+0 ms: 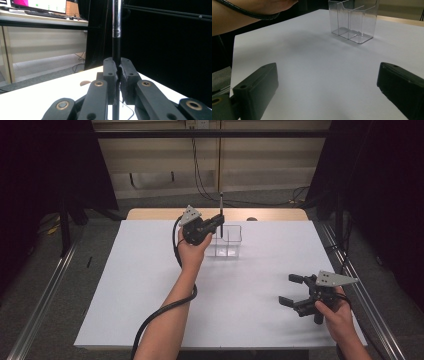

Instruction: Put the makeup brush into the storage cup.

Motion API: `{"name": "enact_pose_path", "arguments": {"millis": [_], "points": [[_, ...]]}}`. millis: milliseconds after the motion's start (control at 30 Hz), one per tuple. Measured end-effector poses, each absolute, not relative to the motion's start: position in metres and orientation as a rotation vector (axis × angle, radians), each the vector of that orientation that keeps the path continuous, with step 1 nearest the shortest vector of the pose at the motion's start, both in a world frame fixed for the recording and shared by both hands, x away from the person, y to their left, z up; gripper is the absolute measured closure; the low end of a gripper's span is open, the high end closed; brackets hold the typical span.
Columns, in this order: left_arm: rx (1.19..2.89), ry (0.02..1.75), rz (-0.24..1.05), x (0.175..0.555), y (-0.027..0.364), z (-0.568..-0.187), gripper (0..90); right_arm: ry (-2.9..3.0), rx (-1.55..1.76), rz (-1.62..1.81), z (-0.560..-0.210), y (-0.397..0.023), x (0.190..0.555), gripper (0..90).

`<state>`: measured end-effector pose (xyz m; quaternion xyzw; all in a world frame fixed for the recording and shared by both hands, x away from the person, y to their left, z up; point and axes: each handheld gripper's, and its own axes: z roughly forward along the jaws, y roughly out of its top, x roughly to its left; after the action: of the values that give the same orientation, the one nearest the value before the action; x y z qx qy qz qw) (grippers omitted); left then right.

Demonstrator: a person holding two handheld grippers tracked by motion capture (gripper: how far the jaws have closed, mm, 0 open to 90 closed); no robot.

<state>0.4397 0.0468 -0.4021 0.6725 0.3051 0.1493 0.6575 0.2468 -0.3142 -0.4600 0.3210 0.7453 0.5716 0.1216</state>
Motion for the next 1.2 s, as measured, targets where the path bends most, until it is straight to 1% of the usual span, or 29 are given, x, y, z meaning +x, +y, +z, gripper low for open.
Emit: {"name": "enact_pose_path", "arguments": {"millis": [500, 1200], "points": [[1.505, 0.699, 0.371, 0.451, 0.046, -0.397, 83.9, 2.171, 0.935, 1.675, -0.46, -0.317, 0.247, 3.5], [1.519, 0.723, 0.404, 0.457, 0.042, -0.409, 83.7, 2.177, 0.933, 1.676, -0.461, -0.317, 0.247, 3.8]]}}
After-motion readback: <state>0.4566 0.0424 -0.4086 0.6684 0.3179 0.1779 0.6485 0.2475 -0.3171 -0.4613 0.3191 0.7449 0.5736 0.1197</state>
